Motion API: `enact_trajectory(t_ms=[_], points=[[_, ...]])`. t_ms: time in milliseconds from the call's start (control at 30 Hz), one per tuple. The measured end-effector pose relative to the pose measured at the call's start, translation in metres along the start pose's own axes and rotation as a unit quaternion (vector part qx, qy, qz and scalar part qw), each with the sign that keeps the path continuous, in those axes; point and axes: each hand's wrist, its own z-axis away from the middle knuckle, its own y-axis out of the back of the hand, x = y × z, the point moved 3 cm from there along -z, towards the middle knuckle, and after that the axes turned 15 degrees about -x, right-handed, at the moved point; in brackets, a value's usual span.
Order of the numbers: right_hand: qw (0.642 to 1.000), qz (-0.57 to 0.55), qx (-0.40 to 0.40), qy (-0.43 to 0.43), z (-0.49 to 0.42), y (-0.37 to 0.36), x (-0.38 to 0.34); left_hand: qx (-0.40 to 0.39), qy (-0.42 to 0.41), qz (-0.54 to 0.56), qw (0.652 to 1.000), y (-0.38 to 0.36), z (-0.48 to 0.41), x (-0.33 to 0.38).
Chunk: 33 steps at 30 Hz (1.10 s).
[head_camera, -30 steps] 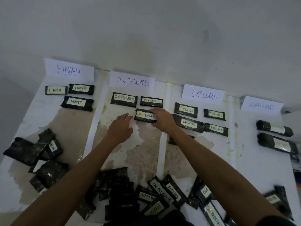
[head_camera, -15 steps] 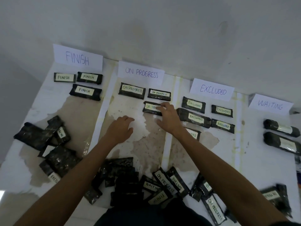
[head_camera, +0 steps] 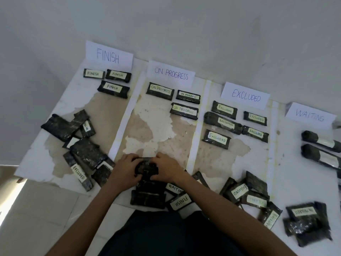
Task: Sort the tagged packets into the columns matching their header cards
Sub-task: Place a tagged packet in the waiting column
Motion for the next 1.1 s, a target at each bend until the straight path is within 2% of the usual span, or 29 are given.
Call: enact_trajectory(t_ms=[167, 233, 367, 500, 633, 900, 1100], points=[[0.998, -0.045, 0.033, 0.013, 0.010, -0.001, -0.009, 0.030, 0.016, -0.014, 0.999, -0.006, 0.004, 0.011], [0.994, -0.050, 0.091, 0.034, 0.018, 0.005, -0.011, 0.047, 0.008, 0.004, 0.999, -0.003, 0.006, 0.016], [0.963, -0.037, 0.245, 0.108, 0.042, 0.016, -0.005, 0.071, 0.007, 0.138, 0.988, 0.008, 0.015, 0.023], [0.938, -0.039, 0.320, 0.130, 0.064, 0.023, 0.012, 0.032, -0.006, 0.227, 0.973, 0.017, 0.017, 0.033], [0.936, -0.053, 0.326, 0.121, 0.073, 0.022, 0.026, 0.009, -0.031, 0.241, 0.970, 0.019, 0.009, 0.044], [0.961, -0.024, 0.255, 0.107, 0.087, 0.007, 0.045, 0.013, -0.060, 0.171, 0.983, 0.029, -0.010, 0.065], [0.963, 0.041, 0.264, 0.042, 0.104, 0.004, 0.057, -0.032, -0.061, 0.251, 0.966, 0.034, -0.031, 0.095]])
